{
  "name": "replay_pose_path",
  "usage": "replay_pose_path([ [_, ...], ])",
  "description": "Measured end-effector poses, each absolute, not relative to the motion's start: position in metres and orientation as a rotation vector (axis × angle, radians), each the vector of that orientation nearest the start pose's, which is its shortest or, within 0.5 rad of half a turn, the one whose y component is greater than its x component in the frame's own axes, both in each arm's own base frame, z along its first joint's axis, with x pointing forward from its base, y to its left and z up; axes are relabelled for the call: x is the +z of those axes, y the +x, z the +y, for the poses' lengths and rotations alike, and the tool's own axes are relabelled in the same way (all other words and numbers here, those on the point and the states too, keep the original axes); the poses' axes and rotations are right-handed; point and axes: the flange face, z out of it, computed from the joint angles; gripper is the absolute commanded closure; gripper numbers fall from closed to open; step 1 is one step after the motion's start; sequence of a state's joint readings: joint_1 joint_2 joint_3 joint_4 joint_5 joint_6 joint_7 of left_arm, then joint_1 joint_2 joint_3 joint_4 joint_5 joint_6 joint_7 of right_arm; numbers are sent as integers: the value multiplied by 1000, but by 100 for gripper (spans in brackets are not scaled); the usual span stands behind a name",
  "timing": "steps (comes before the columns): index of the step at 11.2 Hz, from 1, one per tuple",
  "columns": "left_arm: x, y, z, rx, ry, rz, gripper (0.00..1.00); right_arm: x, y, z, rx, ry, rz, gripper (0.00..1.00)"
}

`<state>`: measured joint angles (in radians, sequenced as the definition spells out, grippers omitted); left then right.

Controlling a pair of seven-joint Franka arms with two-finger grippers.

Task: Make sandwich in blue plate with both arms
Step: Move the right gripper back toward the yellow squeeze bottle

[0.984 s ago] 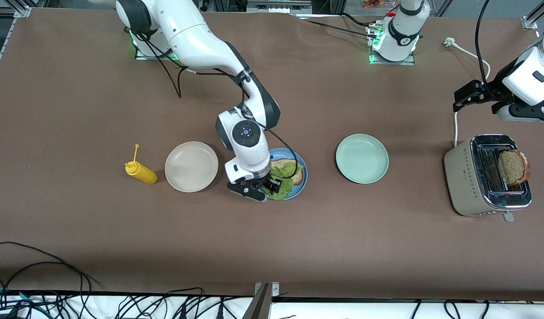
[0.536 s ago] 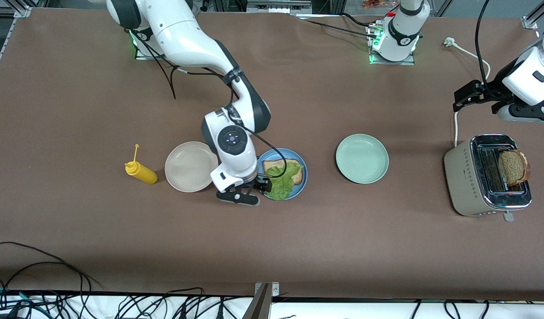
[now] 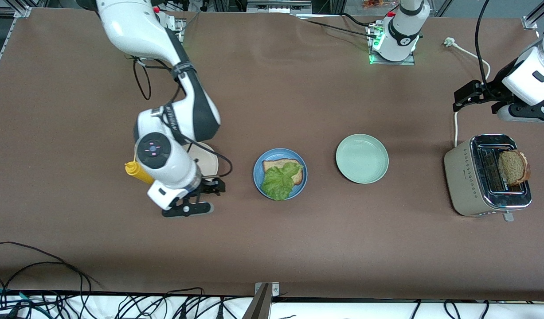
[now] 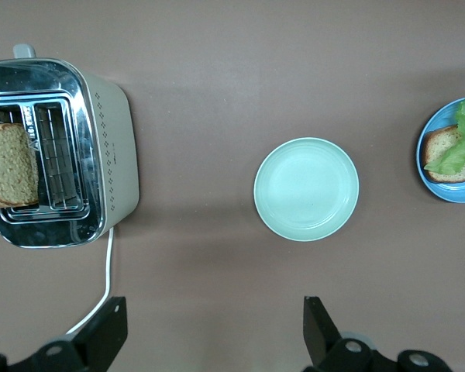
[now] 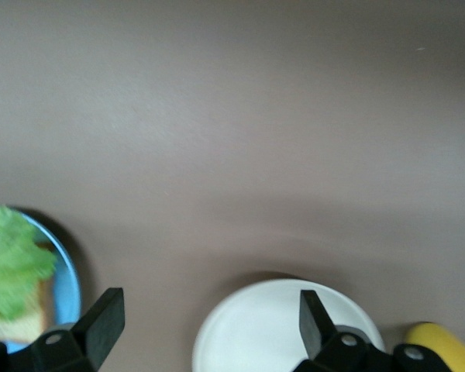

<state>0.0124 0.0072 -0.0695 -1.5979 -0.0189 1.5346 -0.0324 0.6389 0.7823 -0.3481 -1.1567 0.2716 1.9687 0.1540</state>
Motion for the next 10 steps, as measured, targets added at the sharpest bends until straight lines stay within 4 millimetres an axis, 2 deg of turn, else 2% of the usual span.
replay_pose_path([
  [2, 605, 551, -33, 113, -3156, 39, 0, 373, 697, 260, -41, -3070, -358, 0],
  [6, 605, 551, -33, 113, -3156, 39, 0, 410, 693, 149, 79, -2987, -579, 0],
  [8, 605, 551, -33, 113, -3156, 39, 0, 418, 684, 111, 107, -2932, -689, 0],
  [10, 605, 551, -33, 113, -3156, 39, 0, 416, 673, 82, 121, -2864, -812, 0],
])
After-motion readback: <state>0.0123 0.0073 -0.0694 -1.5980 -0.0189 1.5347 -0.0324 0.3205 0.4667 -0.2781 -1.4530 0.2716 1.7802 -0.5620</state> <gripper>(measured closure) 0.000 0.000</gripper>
